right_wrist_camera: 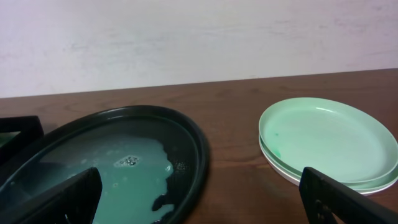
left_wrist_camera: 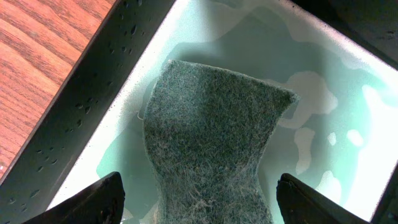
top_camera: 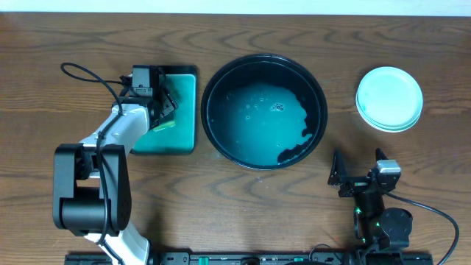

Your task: Clean dirty plates on tray and stack at the side

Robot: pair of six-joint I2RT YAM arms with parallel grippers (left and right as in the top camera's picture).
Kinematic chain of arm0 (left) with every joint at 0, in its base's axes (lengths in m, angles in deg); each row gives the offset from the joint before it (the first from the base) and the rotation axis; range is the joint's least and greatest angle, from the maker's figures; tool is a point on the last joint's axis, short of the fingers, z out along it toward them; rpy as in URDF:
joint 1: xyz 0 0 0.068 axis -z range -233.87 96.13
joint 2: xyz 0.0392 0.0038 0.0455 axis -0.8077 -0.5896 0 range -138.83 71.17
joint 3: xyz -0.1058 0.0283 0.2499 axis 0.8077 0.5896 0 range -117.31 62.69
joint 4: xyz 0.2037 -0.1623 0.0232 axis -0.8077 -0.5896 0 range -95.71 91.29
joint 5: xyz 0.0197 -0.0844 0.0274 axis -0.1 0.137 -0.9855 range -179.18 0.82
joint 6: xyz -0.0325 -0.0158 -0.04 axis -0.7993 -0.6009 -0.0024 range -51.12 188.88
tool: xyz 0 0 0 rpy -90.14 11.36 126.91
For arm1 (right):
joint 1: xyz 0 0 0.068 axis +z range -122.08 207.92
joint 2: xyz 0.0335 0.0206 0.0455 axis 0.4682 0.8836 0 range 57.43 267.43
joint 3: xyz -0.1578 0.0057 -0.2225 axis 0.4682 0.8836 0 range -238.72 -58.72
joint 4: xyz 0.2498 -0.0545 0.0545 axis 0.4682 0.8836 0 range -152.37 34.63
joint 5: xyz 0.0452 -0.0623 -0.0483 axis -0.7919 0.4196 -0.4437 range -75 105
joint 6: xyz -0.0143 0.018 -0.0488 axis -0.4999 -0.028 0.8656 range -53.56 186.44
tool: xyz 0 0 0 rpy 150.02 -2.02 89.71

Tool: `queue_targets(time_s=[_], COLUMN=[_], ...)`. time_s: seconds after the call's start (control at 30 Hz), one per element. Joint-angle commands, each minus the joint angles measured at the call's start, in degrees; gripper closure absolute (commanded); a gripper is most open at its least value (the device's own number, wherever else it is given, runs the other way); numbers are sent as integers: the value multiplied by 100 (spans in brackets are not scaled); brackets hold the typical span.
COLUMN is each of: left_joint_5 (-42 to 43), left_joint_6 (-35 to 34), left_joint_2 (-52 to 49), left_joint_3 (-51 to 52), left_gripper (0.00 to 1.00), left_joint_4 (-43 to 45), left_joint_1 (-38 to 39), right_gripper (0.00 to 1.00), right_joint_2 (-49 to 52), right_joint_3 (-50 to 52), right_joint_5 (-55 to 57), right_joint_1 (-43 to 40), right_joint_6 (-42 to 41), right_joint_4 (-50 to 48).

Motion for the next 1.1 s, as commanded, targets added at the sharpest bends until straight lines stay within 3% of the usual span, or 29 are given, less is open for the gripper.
queue_targets(time_s=[0.0, 0.5, 0.73, 1.07], left_joint_5=[-72, -247, -227, -223], left_joint_6=[35, 37, 85, 693], left_joint_2=[15, 249, 1303, 2953], left_joint_3=[17, 22, 295, 1438], left_gripper=[21, 21, 21, 21], left_joint_4=[2, -175, -518, -262], left_joint_1=[-35, -50, -44, -39], right_gripper=[1, 1, 1, 1], right_joint_2=[-50, -50, -50, -50], right_joint_3=[24, 24, 24, 24], right_joint_5=[35, 33, 33, 35], right_joint_1=[-57, -57, -57, -57], right_joint_6=[83, 85, 85, 85], right_joint_4=[9, 9, 9, 9])
